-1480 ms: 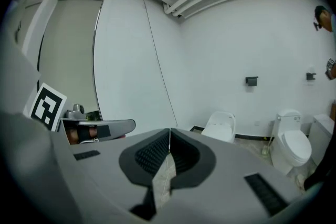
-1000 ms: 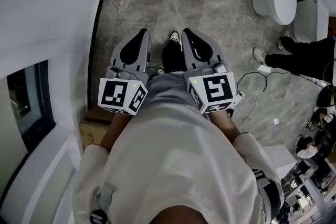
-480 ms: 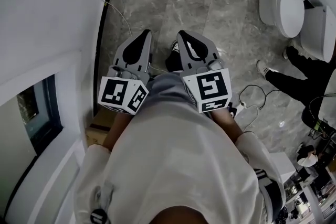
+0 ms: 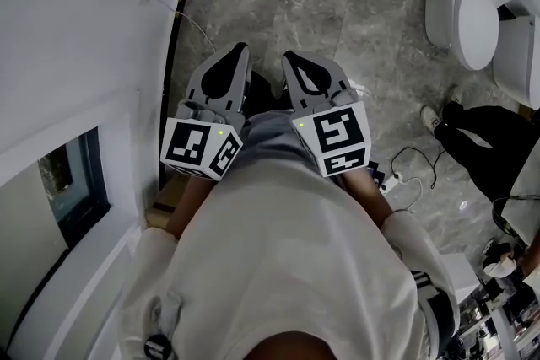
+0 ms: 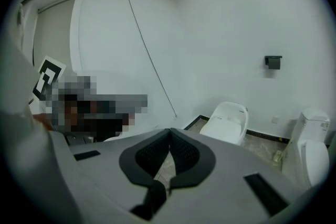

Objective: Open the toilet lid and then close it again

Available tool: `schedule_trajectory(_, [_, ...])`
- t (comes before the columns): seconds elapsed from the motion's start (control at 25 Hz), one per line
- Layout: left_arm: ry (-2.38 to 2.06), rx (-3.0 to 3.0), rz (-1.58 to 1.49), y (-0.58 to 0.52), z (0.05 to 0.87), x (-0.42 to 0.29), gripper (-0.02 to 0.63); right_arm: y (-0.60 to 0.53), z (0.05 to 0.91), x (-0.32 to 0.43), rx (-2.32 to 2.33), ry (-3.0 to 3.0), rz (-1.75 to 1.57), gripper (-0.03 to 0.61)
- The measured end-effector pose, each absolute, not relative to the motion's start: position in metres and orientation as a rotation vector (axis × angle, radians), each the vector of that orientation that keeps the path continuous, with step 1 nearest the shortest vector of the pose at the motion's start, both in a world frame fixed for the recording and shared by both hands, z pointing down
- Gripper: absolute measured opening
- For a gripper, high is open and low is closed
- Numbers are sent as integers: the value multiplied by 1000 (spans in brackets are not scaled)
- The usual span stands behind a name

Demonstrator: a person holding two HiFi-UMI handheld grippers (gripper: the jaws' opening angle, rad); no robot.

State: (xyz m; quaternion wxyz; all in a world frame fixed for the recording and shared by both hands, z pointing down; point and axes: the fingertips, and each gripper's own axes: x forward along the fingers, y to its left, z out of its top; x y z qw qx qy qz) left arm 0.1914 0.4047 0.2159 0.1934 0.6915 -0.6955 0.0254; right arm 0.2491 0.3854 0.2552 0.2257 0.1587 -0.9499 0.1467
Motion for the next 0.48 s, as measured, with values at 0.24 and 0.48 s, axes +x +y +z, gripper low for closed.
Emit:
schedule_trajectory(0.24, [-1933,1950,37,387,217,180,5,365,259,236,466,-2607,419,9])
schedule_trajectory(0.48, [-1884,1984,22,358,225,151,5,338,269,212,528,-2574,428,10])
